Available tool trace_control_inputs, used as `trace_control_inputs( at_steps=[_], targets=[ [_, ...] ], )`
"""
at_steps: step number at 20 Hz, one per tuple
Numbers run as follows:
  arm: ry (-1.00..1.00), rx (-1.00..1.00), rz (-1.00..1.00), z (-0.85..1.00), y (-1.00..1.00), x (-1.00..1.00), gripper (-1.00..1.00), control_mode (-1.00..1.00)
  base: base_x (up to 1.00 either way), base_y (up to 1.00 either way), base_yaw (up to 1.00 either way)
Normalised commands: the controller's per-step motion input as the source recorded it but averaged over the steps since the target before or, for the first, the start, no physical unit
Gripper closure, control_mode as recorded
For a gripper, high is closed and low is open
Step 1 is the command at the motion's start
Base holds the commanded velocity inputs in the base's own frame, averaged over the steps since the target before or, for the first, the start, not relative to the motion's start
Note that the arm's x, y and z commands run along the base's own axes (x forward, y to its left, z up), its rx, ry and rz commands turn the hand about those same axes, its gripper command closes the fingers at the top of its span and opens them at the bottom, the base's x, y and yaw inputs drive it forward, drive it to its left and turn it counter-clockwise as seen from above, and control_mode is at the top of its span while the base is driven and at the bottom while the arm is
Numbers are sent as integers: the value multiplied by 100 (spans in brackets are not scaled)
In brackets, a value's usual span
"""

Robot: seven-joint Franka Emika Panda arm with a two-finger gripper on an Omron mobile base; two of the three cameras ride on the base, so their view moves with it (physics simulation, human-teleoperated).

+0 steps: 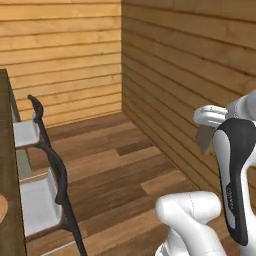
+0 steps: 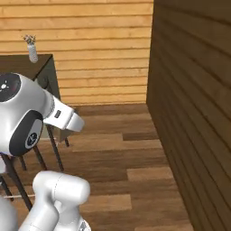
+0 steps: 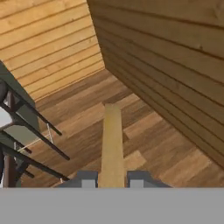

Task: Start the toaster. Once the lever pops up, take the bread to the plate on the dining counter.

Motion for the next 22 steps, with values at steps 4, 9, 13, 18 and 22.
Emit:
trace_control_inputs(
  at_steps=[4,9,13,18,22],
  targets=[
    [0,0,0,0,0,0,100,100,63,-33,70],
    [0,0,0,0,0,0,100,100,58,-47,66],
    [0,0,0,0,0,0,100,100,44,-53,65],
    [0,0,0,0,0,0,100,100,17,-57,67],
    [0,0,0,0,0,0,100,100,7,-52,71]
  ],
)
